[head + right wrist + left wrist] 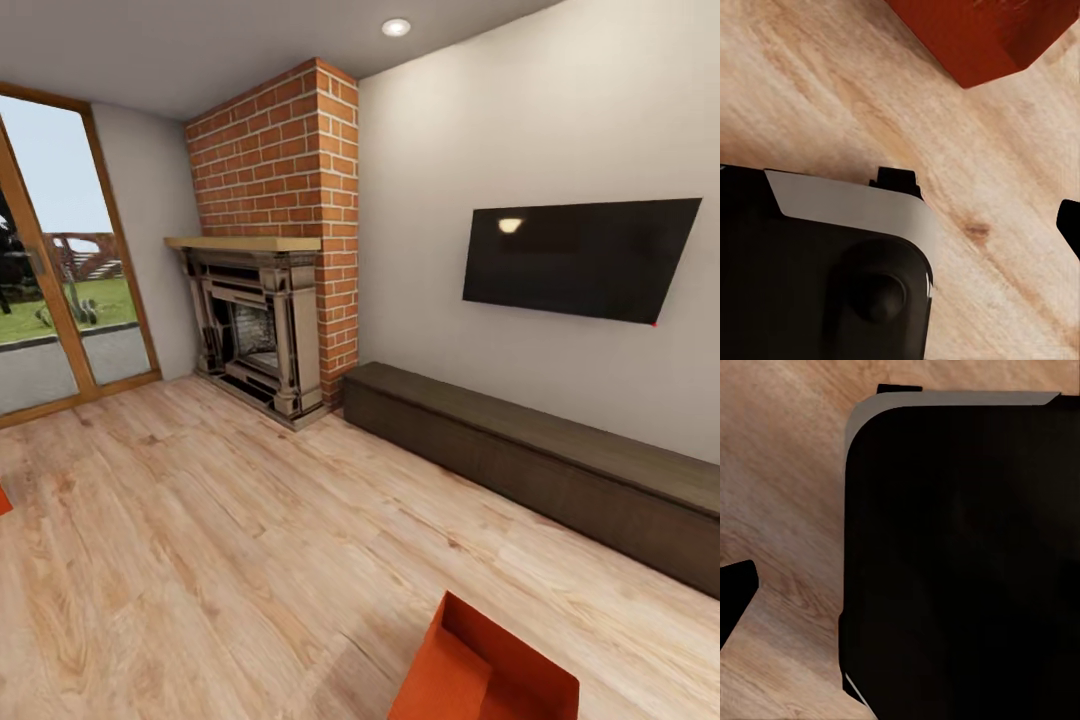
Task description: Move the two storage containers from the living room to the garage. In the garage, place one container on the floor and stack the other container on top of it (either order is fine).
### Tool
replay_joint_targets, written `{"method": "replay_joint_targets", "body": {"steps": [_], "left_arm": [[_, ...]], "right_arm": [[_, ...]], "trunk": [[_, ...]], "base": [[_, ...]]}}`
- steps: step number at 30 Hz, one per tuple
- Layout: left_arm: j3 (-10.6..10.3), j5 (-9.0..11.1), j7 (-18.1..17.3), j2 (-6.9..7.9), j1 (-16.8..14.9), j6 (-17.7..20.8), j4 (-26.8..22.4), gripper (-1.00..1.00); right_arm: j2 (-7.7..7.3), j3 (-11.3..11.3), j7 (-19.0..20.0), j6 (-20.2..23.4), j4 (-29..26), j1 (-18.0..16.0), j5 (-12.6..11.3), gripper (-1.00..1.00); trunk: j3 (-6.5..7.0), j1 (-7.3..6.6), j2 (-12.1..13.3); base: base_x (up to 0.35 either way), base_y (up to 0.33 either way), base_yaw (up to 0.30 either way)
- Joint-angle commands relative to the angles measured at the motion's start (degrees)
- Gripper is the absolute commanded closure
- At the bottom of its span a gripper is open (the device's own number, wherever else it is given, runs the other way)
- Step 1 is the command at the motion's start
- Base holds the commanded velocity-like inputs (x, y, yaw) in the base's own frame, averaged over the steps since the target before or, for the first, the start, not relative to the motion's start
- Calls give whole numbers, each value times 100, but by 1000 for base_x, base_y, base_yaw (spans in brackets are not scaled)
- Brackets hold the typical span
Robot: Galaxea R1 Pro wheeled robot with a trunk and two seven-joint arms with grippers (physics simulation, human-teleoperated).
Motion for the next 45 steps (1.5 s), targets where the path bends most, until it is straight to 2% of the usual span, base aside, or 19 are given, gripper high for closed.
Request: {"method": "replay_joint_targets", "body": {"steps": [1,15,45], "left_arm": [[7,25,4,-1,-2,-9,1,-100],[7,25,12,-1,-2,-9,1,-100],[7,25,13,-1,-2,-9,1,-100]], "right_arm": [[5,48,-11,-32,17,-7,-47,-100],[5,48,17,-45,17,-8,-47,-100],[5,48,17,-44,17,-8,-47,-100]], "trunk": [[-6,3,-3],[-6,3,-3],[-6,3,-3]], "base": [[267,227,-47],[247,184,-211],[7,3,-242]]}}
